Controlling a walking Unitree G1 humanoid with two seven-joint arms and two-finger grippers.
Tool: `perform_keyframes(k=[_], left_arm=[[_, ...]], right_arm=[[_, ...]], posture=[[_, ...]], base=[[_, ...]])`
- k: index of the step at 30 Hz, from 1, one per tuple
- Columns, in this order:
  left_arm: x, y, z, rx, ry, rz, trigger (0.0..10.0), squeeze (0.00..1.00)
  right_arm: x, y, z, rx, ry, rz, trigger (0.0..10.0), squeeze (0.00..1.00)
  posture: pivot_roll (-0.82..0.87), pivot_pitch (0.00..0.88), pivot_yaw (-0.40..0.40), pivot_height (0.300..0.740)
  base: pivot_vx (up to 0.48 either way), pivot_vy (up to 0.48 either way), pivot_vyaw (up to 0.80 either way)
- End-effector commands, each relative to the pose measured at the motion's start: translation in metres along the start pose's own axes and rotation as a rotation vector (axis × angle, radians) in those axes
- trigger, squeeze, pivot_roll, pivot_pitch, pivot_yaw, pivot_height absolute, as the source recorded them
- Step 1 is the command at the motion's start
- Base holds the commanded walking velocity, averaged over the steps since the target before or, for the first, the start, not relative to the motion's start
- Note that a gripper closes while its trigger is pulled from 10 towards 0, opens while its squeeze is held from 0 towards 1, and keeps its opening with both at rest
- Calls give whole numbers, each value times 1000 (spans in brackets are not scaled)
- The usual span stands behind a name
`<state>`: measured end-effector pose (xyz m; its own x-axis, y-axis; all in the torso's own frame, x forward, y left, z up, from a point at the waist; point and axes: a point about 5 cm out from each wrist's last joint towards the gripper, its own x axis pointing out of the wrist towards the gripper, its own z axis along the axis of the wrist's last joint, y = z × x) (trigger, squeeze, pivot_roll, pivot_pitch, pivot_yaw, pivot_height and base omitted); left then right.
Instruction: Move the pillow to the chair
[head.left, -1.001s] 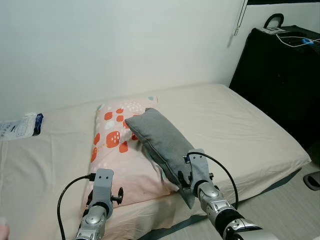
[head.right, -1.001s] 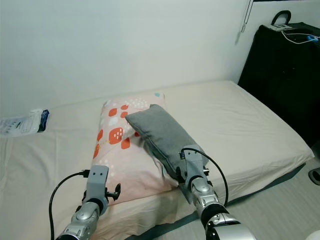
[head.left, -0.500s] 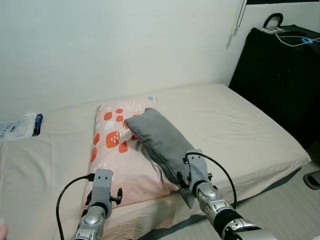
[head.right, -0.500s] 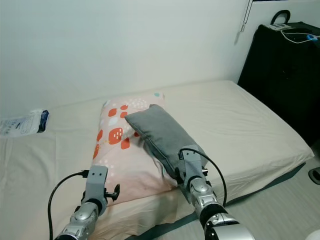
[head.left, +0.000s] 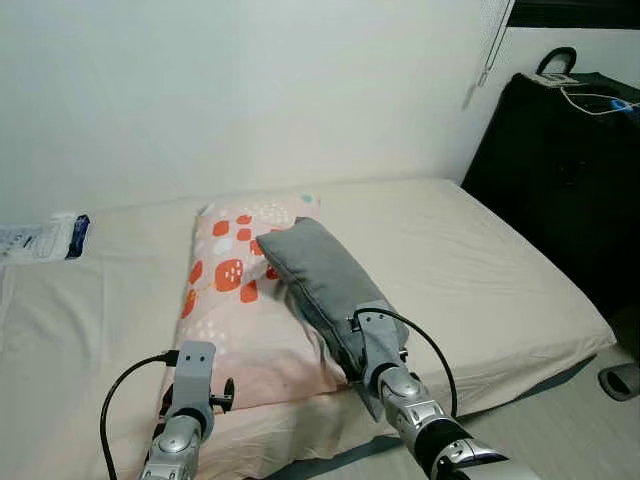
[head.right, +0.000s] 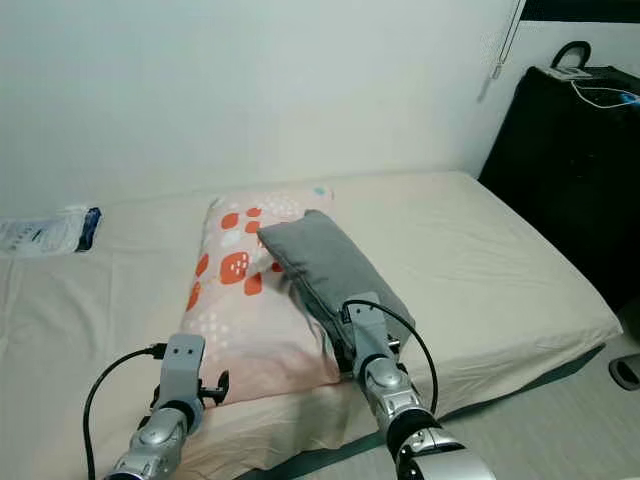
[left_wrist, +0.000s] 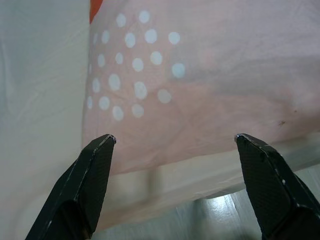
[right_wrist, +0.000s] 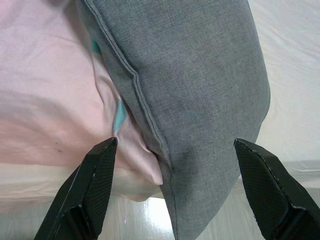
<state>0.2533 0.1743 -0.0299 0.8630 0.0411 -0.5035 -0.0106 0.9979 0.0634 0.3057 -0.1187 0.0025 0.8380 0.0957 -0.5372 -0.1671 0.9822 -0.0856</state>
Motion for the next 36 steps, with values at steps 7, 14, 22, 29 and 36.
perform_keyframes(k=[7, 14, 22, 29, 36], left_arm=[[4, -3, 8, 79, -16, -36, 10000, 0], [5, -8, 10, 27, -6, -30, 10000, 0], [0, -14, -7, 115, 57, -96, 10000, 0], [3, -10, 2, 86, 28, -73, 10000, 0], [1, -4, -1, 92, 32, -65, 10000, 0]], right_arm=[[0, -11, -1, 2, 21, -45, 10000, 0], [-1, -19, -3, 4, 20, -76, 10000, 0], [-2, -20, -8, 41, 40, -102, 10000, 0], [-2, -13, -10, 42, 37, -68, 10000, 0], [-2, -11, -11, -1, 35, -29, 10000, 0]], posture=[[104, 0, -75, 740], [79, 0, -20, 740], [65, 0, 1, 740], [87, 0, 4, 740], [83, 0, -30, 740]], base=[[0, 0, 0], [0, 0, 0], [0, 0, 0], [0, 0, 0], [0, 0, 0]])
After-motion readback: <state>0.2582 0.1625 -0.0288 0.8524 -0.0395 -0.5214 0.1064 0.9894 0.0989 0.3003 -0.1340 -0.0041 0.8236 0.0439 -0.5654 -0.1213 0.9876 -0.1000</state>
